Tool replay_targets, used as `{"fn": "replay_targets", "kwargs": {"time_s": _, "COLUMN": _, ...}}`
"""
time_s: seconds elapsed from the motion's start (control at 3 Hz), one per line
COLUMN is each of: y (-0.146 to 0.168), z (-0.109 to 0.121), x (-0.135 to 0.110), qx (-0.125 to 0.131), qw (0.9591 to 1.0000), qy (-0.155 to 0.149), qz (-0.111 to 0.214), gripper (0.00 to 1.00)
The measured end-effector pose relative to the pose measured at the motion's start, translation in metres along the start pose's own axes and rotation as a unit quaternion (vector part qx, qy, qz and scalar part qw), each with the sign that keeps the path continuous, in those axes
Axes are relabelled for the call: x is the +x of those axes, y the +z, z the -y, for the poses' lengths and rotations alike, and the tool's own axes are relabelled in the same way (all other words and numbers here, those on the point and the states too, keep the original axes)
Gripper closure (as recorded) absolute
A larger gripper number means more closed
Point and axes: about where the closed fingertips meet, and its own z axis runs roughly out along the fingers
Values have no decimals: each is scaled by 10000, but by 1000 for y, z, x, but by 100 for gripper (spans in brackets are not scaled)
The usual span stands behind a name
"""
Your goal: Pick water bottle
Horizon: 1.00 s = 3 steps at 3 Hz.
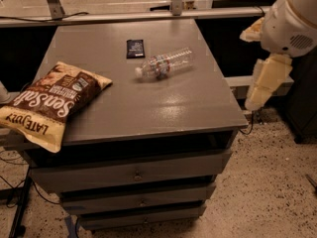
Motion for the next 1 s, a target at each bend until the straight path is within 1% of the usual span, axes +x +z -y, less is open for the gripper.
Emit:
{"fn": "replay_targets", "kwargs": {"time_s": 0.33, "y": 35, "z": 33, "x": -28, "qx": -42, "qw": 9986, "qy": -390, "qz": 350, "gripper": 0}}
{"fn": "replay_targets", "kwargs": {"time_s": 0.67, "y": 73, "z": 65, "x": -52, "qx": -67, "qw": 9955, "qy": -734, "qz": 590, "gripper": 0}}
{"fn": "replay_targets", "kwargs": {"time_s": 1.0, "y": 110, "z": 98, "x": -70, "qx": -131, "qw": 9933, "qy": -891, "qz": 730, "gripper": 0}}
